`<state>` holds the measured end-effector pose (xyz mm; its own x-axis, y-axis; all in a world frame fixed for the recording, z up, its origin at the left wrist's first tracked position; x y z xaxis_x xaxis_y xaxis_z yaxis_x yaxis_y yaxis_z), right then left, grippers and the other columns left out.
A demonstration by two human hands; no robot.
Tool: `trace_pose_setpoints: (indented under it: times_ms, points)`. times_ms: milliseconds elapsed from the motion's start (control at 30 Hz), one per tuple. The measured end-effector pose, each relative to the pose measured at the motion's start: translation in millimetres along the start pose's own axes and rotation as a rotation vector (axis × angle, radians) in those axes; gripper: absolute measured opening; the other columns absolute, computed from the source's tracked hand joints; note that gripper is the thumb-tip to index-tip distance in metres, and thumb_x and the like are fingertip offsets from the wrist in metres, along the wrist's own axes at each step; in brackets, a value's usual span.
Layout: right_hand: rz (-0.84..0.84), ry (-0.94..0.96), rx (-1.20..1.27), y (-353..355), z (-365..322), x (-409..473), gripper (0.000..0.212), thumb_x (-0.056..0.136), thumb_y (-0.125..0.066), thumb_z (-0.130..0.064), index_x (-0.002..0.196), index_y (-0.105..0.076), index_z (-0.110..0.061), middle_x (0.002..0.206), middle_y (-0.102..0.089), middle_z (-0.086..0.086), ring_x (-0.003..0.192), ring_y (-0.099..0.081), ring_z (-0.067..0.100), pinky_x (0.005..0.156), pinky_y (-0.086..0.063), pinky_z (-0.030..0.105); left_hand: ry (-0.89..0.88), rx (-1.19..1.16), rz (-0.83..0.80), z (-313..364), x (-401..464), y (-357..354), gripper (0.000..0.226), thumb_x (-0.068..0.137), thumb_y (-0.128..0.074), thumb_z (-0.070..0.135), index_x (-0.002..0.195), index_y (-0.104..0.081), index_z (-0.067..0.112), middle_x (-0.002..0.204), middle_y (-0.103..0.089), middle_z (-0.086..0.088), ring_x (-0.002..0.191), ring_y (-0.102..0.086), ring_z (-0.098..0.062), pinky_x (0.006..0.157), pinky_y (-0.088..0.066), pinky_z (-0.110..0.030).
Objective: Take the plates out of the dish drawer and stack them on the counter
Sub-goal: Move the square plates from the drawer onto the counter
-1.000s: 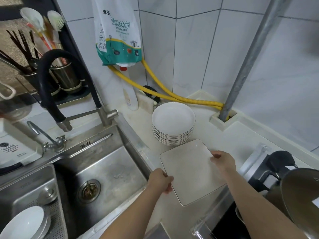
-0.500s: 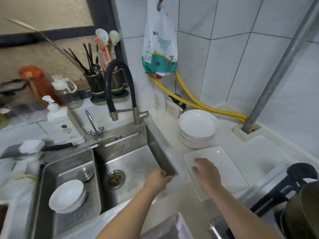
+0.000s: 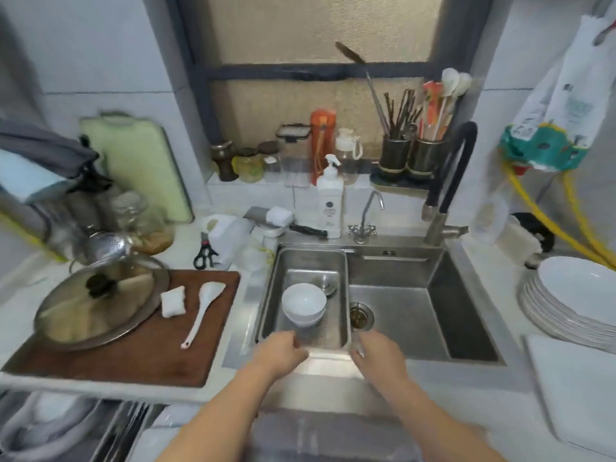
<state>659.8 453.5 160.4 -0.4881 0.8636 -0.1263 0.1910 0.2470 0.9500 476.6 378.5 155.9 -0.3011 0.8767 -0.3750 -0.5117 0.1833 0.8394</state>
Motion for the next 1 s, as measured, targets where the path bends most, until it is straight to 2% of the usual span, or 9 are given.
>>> trace_pose_setpoints:
  times_ms: [67,300,433,533,667,833,1000]
  points:
    - [-0.043,0.111,-0.016,-19,-53,-1,0.032,0.093,-0.048,-0.037,0.119,-0.058,-0.021,0.121,-0.062,0.001,0.115,-0.056,0.023,0.093,-0.044,0.033,0.064,0.014,0.017,-49,-20,14,0.037,0.088,-0.052,0.046,0.114,-0.059,0.019,0.119,-0.063,-0.003,0.109,-0.058,-0.023,0.085,-0.045,-0.032]
    - [-0.189,0.442,-0.095,-86,-226,-20,0.038,0.096,-0.045,-0.036,0.131,-0.052,-0.022,0.133,-0.056,0.001,0.124,-0.049,0.023,0.102,-0.039,0.035,0.246,0.035,0.086,-203,-103,40,0.032,0.086,-0.052,0.045,0.103,-0.063,0.021,0.112,-0.066,-0.001,0.106,-0.061,-0.023,0.083,-0.047,-0.031]
    - [-0.259,0.603,-0.182,-130,-302,-43,0.031,0.094,-0.043,-0.033,0.117,-0.058,-0.019,0.121,-0.061,0.004,0.114,-0.055,0.026,0.093,-0.042,0.037,0.329,0.063,0.050,-277,-149,33,0.036,0.086,-0.048,0.045,0.106,-0.063,0.019,0.111,-0.066,-0.002,0.104,-0.061,-0.024,0.081,-0.048,-0.032]
    - [-0.322,0.674,-0.168,-165,-339,-60,0.031,0.094,-0.043,-0.034,0.117,-0.057,-0.020,0.121,-0.060,0.003,0.114,-0.054,0.024,0.090,-0.043,0.036,0.372,0.072,0.017,-322,-174,19,0.035,0.086,-0.047,0.044,0.107,-0.062,0.021,0.114,-0.065,-0.003,0.106,-0.061,-0.025,0.082,-0.048,-0.032]
    - [-0.459,0.636,-0.149,-220,-359,-76,0.038,0.094,-0.043,-0.035,0.129,-0.053,-0.020,0.129,-0.057,0.000,0.121,-0.050,0.022,0.095,-0.042,0.037,0.427,0.029,-0.054,-371,-188,-14,0.039,0.086,-0.049,0.047,0.114,-0.058,0.021,0.117,-0.063,-0.002,0.107,-0.061,-0.025,0.087,-0.050,-0.036]
    - [-0.614,0.513,-0.232,-281,-358,-84,0.031,0.092,-0.052,-0.034,0.116,-0.053,-0.014,0.125,-0.053,0.004,0.119,-0.049,0.029,0.092,-0.046,0.040,0.463,0.011,-0.172,-410,-178,-66,0.057,0.087,-0.049,0.051,0.135,-0.045,0.019,0.133,-0.053,-0.005,0.120,-0.053,-0.027,0.094,-0.046,-0.039]
    - [-0.705,0.279,-0.206,-335,-344,-78,0.059,0.090,-0.061,-0.033,0.138,-0.036,-0.011,0.140,-0.042,0.008,0.127,-0.044,0.028,0.100,-0.045,0.039,0.490,-0.015,-0.253,-438,-153,-108,0.066,0.088,-0.052,0.051,0.142,-0.036,0.017,0.139,-0.047,-0.008,0.123,-0.051,-0.031,0.095,-0.047,-0.043]
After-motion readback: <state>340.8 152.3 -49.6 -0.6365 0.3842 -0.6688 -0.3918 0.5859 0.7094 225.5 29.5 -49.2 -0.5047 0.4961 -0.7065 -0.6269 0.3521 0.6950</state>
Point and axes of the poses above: each hand's wrist, its own x-axis towards the middle knuckle, its own y-axis out of the back of the hand, z = x × y, the point moved 7 cm from there along x, towards the middle knuckle
